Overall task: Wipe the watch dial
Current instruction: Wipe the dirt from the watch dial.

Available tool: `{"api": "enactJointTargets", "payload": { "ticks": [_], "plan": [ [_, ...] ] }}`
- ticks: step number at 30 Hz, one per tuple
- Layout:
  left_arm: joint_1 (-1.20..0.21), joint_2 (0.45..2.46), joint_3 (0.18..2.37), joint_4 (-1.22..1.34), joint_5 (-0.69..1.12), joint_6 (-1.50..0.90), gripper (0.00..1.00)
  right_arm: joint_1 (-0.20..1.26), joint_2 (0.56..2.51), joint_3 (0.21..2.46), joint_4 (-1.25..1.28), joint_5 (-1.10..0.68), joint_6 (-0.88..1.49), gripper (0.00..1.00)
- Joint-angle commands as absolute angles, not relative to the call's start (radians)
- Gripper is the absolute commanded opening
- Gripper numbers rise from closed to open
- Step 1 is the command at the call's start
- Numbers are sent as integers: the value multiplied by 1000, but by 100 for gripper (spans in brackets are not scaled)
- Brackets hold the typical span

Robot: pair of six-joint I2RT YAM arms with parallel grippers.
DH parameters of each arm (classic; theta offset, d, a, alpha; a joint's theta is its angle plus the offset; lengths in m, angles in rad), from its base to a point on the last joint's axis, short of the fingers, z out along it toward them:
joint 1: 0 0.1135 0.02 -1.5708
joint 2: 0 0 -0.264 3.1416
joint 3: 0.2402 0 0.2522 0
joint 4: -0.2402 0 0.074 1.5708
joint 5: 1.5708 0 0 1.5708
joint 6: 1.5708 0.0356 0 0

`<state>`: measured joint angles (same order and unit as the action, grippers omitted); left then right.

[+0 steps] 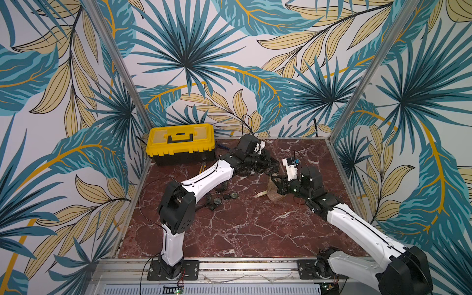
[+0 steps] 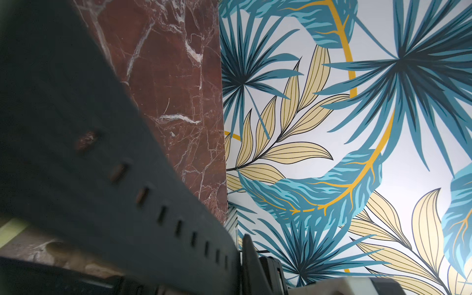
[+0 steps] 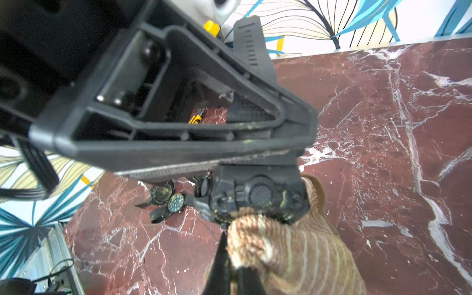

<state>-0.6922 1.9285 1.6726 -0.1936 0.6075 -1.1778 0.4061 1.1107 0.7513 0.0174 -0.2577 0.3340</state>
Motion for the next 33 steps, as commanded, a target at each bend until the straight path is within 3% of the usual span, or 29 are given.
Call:
{"api": "enactJointTargets", "payload": {
  "ticks": [1,27,33],
  "plan": [
    [-761,1915,1655,-195,734,-1211,0,428,1105,807,307,-329,365,0],
    [-751,1920,1596,-228,709,-1201,0,428,976,857,121,-271,304,0],
    [-749,1907,1604,-228,715,-1198,0,427,1002,865,27,-111,276,0]
  ]
}}
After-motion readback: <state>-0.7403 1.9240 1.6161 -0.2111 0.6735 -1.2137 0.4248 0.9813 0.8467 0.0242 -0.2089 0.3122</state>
